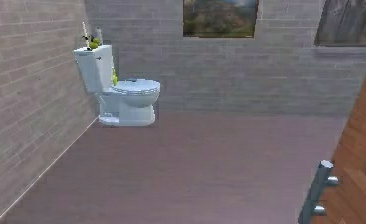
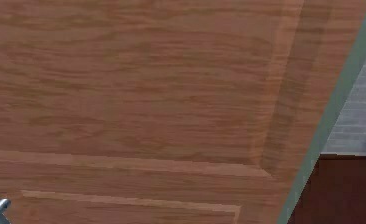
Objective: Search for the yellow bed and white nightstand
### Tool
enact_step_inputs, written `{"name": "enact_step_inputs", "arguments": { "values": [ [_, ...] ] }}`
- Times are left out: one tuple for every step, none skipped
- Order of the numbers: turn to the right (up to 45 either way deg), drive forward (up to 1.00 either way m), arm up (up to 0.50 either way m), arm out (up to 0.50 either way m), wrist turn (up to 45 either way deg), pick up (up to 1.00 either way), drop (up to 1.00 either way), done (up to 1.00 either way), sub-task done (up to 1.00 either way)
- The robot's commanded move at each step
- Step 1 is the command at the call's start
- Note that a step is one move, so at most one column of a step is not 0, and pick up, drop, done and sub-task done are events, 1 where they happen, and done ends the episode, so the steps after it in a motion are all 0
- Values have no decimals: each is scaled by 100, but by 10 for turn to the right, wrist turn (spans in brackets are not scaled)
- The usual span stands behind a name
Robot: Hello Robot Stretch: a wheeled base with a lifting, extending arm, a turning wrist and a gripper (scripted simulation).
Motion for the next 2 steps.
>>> {"name": "enact_step_inputs", "arguments": {
  "values": [
    [-30, 0, 0, 0, 0, 0, 0, 0, 0],
    [-450, 0, 0, 0, 0, 0, 0, 0, 0]
  ]
}}
